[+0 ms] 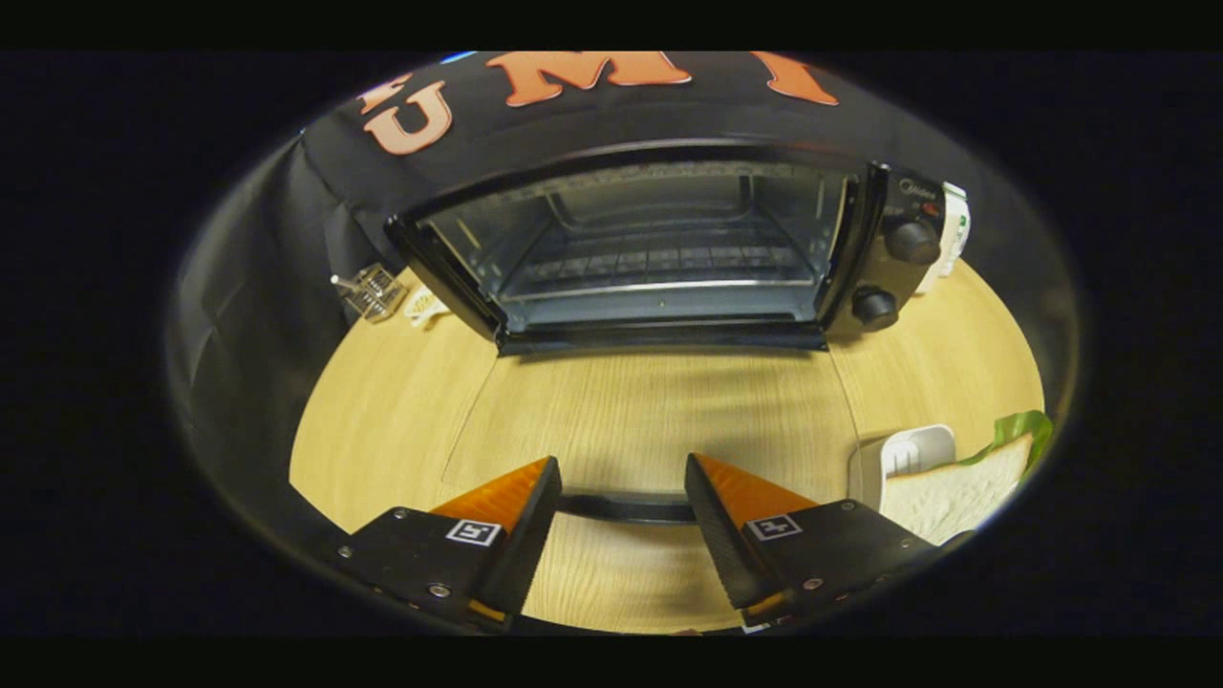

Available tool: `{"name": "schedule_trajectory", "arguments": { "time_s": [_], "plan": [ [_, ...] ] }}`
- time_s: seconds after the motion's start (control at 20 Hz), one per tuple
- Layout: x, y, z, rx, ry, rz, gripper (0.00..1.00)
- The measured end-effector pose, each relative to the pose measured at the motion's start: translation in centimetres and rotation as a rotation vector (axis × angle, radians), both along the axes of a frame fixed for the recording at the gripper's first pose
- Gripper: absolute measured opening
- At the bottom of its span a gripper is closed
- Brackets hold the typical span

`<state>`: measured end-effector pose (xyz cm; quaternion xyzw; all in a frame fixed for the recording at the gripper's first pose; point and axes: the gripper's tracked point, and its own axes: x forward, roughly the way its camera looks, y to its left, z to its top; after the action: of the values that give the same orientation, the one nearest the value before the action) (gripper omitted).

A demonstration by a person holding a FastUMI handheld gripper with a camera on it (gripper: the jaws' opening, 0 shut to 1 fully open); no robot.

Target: Open the toaster oven, put the food inside, and close the toaster oven door.

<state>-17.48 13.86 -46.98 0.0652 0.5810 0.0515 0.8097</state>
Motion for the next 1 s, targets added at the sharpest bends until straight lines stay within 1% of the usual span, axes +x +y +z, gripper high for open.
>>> {"name": "schedule_trajectory", "arguments": {
  "time_s": [0.1, 0.2, 0.3, 0.4, 0.55, 0.75, 0.8, 1.0],
  "plan": [
    [0.0, -0.1, -0.1, -0.010, -0.018, 0.027, 0.78],
    [0.0, -0.2, 0.4, -0.003, -0.008, 0.031, 0.77],
    [-0.6, -0.5, 1.8, 0.014, -0.011, 0.033, 0.76],
    [-0.8, -2.0, 3.5, -0.002, -0.049, 0.048, 0.79],
    [-1.4, -5.0, 6.1, -0.019, -0.082, 0.053, 0.84],
    [-0.8, -10.0, 9.6, -0.025, -0.133, -0.016, 0.90],
    [-0.7, -11.8, 10.3, -0.047, -0.139, -0.038, 0.92],
    [-1.3, -18.4, 12.3, -0.162, -0.153, -0.026, 0.92]
  ]
}}
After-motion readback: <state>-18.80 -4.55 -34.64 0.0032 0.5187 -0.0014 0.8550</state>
